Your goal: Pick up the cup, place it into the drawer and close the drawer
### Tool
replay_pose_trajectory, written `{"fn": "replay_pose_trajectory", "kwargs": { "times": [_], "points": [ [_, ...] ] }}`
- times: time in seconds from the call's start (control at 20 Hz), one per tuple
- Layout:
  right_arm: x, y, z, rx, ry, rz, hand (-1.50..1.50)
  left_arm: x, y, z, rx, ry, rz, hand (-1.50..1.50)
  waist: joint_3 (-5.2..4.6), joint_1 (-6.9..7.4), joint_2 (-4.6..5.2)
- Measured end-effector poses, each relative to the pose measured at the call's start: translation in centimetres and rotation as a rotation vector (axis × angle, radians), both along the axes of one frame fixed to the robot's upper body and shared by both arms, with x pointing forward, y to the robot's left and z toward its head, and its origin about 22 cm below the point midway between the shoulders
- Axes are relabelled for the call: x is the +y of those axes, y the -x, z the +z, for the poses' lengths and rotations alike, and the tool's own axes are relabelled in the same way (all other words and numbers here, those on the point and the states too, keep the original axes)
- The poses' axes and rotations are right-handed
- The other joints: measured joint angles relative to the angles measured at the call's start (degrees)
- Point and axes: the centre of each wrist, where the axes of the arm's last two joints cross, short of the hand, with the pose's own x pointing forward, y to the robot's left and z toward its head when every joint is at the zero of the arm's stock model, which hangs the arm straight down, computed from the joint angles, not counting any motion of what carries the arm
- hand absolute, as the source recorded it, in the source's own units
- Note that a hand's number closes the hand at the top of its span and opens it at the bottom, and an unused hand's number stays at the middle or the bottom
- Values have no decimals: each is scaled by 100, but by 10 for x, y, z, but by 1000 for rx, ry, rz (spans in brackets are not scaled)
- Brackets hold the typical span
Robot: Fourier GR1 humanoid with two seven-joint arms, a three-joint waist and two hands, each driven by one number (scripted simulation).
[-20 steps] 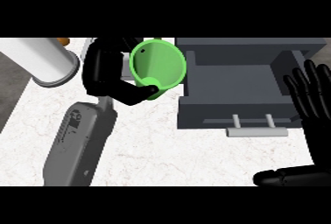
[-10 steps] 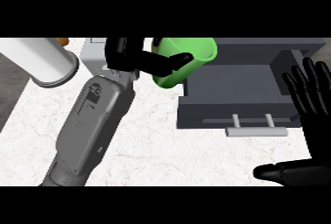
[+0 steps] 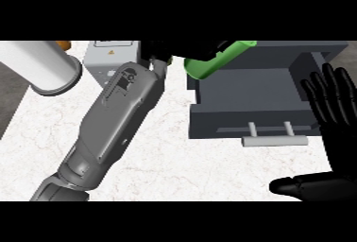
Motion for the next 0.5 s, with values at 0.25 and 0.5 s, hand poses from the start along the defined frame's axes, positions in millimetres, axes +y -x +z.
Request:
{"fn": "replay_pose_trajectory", "kwargs": {
  "times": [0.25,0.5],
  "points": [
    [-4,-3,1,-5,2,7,-150,-15,-9,-8,21,-26,19,150,0,-60,12],
    [-4,-5,1,-2,5,13,-150,-24,-14,-21,56,-61,26,150,1,-111,24]
  ]
}}
